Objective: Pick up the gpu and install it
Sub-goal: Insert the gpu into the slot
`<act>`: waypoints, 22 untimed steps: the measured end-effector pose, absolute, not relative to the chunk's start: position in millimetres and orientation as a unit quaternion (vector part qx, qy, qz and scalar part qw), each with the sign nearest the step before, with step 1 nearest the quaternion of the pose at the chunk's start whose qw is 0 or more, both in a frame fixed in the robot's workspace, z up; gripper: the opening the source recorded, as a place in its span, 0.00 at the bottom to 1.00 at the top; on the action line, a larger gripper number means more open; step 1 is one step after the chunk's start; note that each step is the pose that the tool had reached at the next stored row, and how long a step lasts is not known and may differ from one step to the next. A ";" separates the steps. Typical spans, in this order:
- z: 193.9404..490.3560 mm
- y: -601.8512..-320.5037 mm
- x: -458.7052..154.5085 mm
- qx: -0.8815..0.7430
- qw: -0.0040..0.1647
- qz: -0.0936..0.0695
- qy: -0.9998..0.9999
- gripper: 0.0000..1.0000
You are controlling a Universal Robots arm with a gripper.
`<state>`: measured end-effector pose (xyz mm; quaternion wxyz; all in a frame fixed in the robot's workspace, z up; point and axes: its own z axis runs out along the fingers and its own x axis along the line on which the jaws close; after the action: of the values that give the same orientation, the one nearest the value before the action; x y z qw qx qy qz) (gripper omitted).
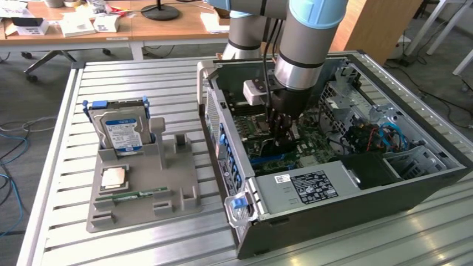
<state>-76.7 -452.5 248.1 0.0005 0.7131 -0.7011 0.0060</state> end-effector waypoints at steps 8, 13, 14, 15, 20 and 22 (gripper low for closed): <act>253.8 -452.6 -76.7 0.713 0.000 0.006 -0.701 0.26; 253.8 -455.5 -76.8 0.713 0.000 0.006 -0.701 0.26; 253.8 -455.5 -76.8 0.713 0.000 0.006 -0.701 0.26; 253.8 -455.5 -76.8 0.713 0.000 0.006 -0.701 0.26; 252.2 -455.5 -76.9 0.713 0.000 0.006 -0.701 0.26; 251.4 -455.5 -76.9 0.713 0.000 0.006 -0.701 0.26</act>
<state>-76.9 -455.5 251.4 0.0001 0.7131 -0.7010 0.0062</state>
